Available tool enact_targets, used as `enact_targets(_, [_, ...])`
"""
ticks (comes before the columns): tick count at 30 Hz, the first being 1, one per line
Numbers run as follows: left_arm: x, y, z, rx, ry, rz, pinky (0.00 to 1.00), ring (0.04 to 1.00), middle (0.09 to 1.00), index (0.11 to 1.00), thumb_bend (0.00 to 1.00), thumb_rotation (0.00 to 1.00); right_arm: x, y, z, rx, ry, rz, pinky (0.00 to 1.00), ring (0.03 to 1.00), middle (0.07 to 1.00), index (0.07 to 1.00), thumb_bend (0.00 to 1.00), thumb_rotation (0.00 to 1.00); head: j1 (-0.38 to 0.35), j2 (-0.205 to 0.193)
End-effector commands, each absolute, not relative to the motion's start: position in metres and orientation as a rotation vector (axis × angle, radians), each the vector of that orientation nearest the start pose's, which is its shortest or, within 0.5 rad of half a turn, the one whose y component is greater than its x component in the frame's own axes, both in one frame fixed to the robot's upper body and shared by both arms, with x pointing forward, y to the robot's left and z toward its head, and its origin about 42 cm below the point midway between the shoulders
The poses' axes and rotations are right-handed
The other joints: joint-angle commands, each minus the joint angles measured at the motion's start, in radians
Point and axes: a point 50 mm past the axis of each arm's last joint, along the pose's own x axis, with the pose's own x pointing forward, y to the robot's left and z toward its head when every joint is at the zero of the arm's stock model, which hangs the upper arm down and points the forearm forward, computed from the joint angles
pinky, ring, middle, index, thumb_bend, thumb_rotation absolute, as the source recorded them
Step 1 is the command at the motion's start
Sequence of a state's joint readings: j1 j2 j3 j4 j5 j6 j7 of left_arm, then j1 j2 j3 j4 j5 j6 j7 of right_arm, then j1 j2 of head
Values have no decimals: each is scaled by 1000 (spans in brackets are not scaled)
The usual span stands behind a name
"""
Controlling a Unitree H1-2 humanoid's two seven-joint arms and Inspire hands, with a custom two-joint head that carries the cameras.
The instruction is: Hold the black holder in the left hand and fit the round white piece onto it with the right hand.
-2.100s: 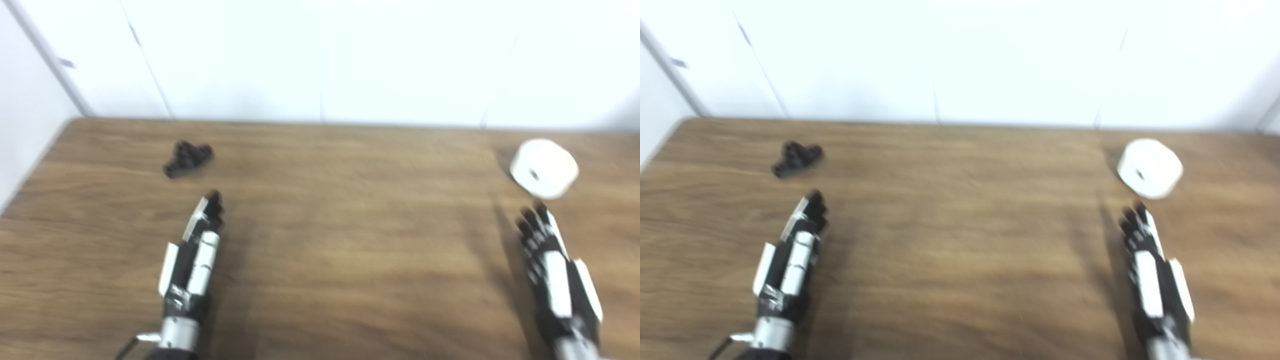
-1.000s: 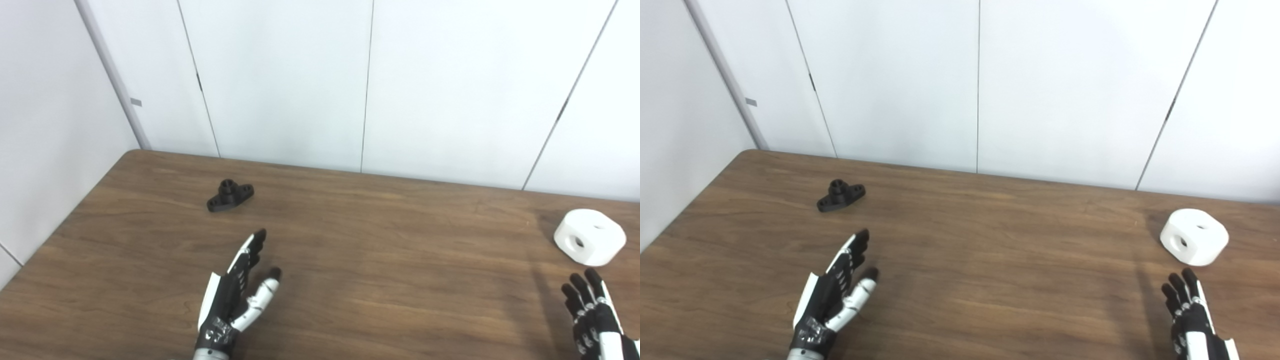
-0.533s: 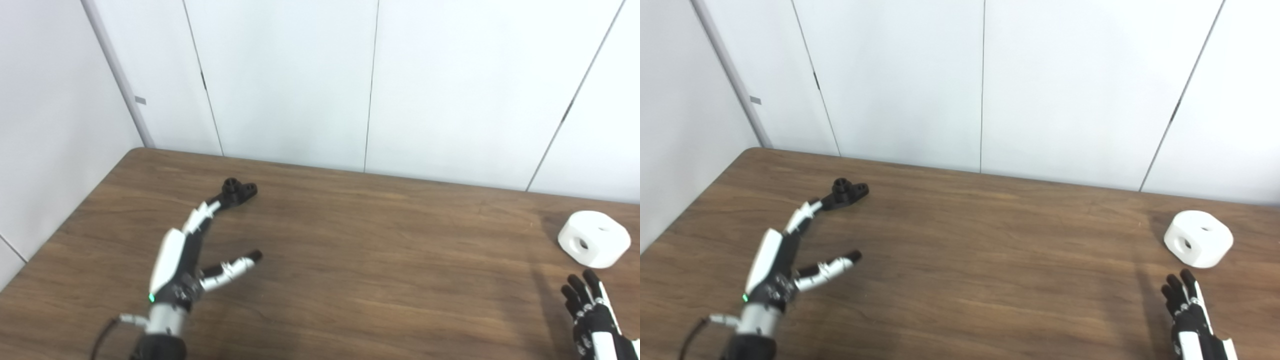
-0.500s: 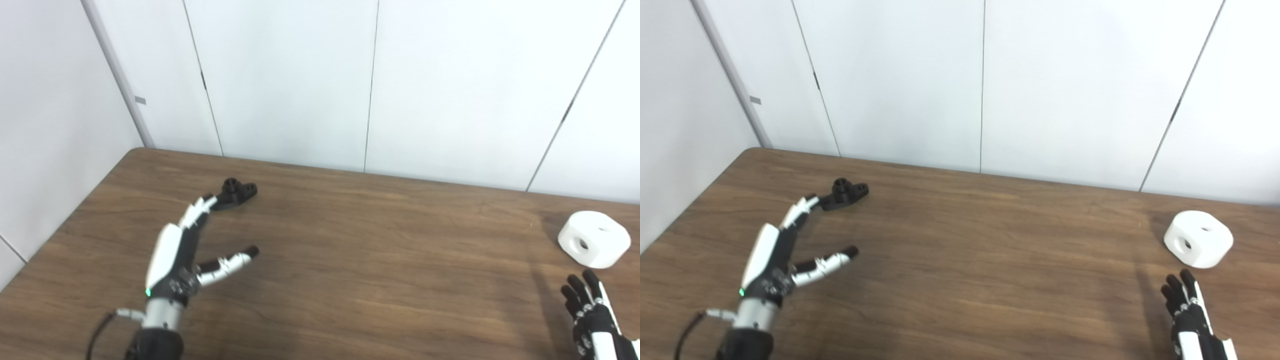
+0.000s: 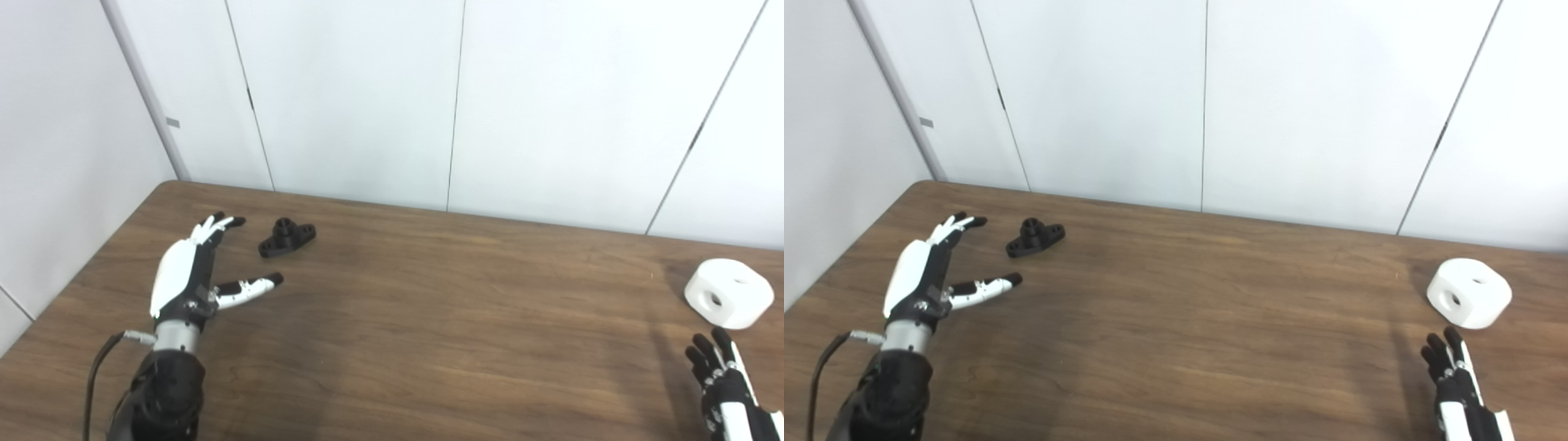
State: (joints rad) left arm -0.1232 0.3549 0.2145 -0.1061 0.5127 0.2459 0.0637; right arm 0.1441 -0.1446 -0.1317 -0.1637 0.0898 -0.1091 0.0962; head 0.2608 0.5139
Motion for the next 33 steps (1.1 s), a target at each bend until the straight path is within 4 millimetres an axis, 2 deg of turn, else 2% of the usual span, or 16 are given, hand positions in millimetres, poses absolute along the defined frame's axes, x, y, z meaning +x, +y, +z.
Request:
enact_targets(1, [327, 388, 212, 870, -74, 457, 1000, 1000, 957, 854, 880, 292, 237, -290, 123, -90, -187, -50, 1000, 949, 960, 986, 490, 925, -3, 3])
enact_targets(6, [353, 398, 209, 848, -3, 444, 1000, 1000, 964, 849, 879, 314, 235, -289, 123, -76, -194, -41, 1000, 953, 963, 989, 465, 923, -7, 5])
enact_targets(18, [417, 401, 217, 934, 132, 397, 1000, 1000, 962, 822, 904, 365, 232, -287, 124, -94, -182, -29, 1000, 958, 965, 990, 475, 908, -12, 6])
enact_targets(27, [439, 395, 209, 1018, 146, 362, 1000, 997, 948, 801, 915, 324, 231, -287, 123, -92, -180, -29, 1000, 954, 959, 985, 480, 904, -18, 7])
enact_targets(33, [451, 395, 204, 1058, 185, 343, 1000, 1000, 950, 793, 919, 334, 232, -286, 124, -87, -189, -30, 1000, 958, 961, 987, 460, 910, -21, 8])
